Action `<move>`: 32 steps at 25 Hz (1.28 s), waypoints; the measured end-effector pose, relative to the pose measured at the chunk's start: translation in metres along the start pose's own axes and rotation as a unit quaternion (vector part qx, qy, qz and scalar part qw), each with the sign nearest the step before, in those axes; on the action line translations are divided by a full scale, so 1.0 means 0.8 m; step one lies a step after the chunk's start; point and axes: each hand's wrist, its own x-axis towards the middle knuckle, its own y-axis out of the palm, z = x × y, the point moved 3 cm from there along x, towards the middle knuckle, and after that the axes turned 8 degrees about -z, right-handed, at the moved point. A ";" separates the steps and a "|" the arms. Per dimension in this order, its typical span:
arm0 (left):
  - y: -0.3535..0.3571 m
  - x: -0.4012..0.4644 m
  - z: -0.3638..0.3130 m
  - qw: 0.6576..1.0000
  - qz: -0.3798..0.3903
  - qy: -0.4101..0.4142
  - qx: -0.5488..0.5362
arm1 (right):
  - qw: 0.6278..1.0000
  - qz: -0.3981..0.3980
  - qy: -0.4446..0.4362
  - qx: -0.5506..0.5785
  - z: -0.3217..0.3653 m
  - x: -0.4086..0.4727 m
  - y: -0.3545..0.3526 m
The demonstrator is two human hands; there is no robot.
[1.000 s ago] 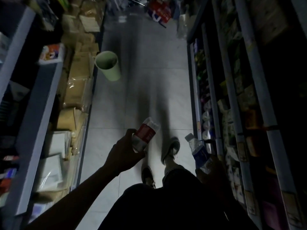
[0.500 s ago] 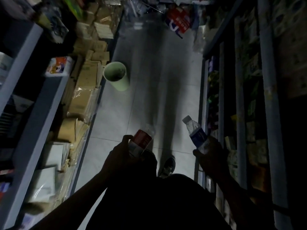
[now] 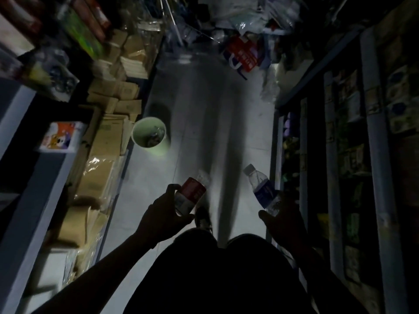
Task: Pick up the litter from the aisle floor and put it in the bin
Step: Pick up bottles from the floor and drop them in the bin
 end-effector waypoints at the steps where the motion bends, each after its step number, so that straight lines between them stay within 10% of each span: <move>1: -0.008 0.028 -0.014 1.000 0.001 0.012 0.004 | 1.000 0.003 0.015 0.001 0.005 0.014 -0.002; 16: -0.052 0.345 -0.192 0.998 -0.035 -0.044 -0.032 | 0.998 0.060 -0.001 -0.015 0.131 0.374 -0.072; 32: -0.182 0.555 -0.134 0.966 -0.101 -0.194 -0.142 | 0.971 0.141 -0.153 -0.120 0.422 0.645 0.032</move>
